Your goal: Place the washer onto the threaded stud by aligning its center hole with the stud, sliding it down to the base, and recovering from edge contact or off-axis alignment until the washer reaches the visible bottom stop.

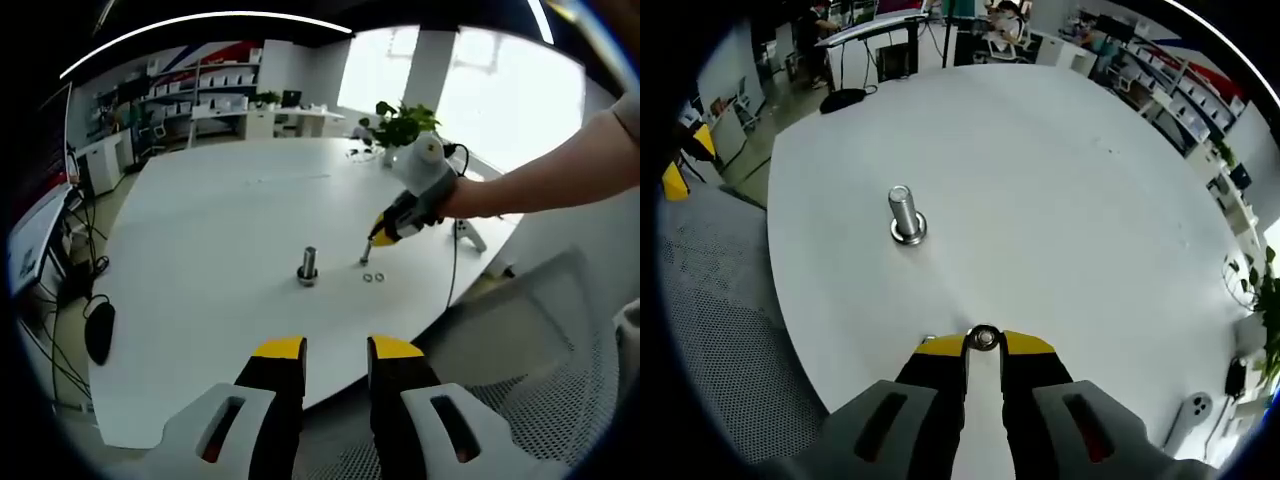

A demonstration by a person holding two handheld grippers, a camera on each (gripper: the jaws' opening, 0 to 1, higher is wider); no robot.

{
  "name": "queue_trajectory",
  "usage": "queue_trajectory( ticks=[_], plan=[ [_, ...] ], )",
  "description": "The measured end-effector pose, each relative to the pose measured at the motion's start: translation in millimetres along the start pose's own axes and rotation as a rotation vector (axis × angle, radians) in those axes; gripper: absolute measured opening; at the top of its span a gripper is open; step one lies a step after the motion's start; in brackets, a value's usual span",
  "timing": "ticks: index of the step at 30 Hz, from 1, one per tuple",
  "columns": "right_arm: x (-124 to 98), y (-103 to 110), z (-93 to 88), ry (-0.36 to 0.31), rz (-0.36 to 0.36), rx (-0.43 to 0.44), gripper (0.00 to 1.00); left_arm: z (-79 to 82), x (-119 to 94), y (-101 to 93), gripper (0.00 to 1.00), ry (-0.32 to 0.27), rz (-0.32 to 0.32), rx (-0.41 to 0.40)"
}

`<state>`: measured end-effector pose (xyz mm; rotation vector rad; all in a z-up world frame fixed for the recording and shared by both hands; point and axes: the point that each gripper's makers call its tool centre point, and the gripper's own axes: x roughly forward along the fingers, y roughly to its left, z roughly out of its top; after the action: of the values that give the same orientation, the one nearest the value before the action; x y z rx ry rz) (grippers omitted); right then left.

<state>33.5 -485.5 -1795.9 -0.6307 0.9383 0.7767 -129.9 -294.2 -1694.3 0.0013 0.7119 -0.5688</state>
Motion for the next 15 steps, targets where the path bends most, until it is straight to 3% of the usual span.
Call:
queue_trajectory(
  ticks=[15],
  plan=[
    [27, 2, -10.4, 0.059, 0.030, 0.014, 0.14, -3.9, 1, -0.2, 0.22, 0.021, -0.005, 0.003]
  ],
)
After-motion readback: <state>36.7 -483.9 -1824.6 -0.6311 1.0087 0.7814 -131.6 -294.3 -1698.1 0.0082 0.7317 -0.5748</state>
